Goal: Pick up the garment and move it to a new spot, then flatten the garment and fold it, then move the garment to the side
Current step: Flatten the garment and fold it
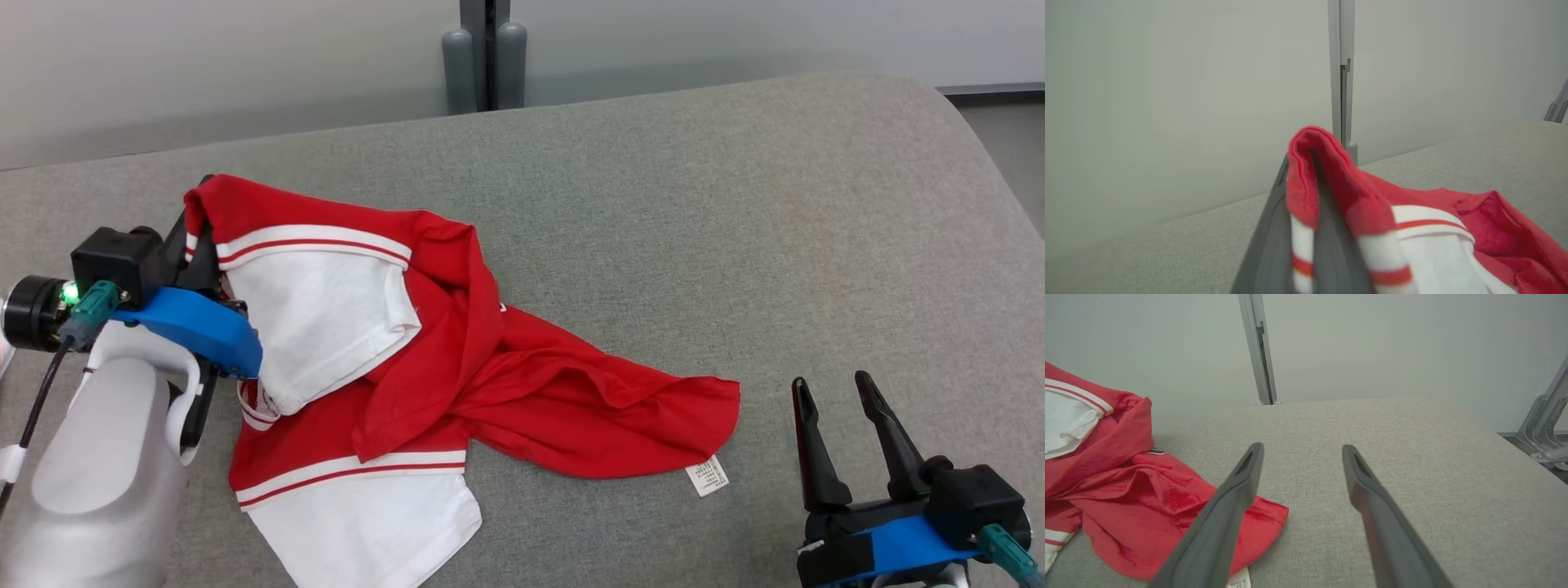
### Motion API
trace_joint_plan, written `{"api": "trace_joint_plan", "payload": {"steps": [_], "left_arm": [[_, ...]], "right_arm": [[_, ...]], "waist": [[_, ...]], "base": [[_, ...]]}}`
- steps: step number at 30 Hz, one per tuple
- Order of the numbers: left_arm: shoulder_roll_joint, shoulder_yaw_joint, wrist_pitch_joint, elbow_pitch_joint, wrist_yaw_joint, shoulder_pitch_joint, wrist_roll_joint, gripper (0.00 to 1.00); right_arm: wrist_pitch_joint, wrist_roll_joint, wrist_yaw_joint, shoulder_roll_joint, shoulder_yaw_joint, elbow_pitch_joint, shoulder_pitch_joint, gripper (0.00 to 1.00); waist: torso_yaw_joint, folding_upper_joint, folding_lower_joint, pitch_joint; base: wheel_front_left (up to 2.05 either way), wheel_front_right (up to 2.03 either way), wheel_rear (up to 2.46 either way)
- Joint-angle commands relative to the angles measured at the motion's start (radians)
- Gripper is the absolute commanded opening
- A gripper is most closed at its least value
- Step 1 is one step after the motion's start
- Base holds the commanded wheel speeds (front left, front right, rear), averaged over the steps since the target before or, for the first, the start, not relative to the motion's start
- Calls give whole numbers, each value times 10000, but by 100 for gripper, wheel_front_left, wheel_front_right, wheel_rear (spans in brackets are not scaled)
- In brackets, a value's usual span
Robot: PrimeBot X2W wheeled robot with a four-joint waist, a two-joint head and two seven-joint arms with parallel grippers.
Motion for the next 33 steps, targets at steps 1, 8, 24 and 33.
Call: {"api": "trace_joint_plan", "payload": {"steps": [1,8,24,33], "left_arm": [[32,69,-46,116,-33,-154,-61,100],[-80,260,-154,1021,0,131,-187,100],[-1251,2244,-161,-3701,571,3883,443,100],[-2276,3030,-160,-5606,469,5849,1395,100]], "right_arm": [[-4,9,4,-27,33,27,-123,100],[-4,69,4,-4,-97,72,-94,100],[-6,-34,4,11,-196,131,364,100],[-4,-41,4,12,-144,167,593,100]], "waist": [[-26,1,0,23],[17,1,0,115],[1273,1,0,-845],[1686,1,0,-1187]], "base": [[0,0,0],[0,0,0],[0,0,0],[0,0,0]]}}
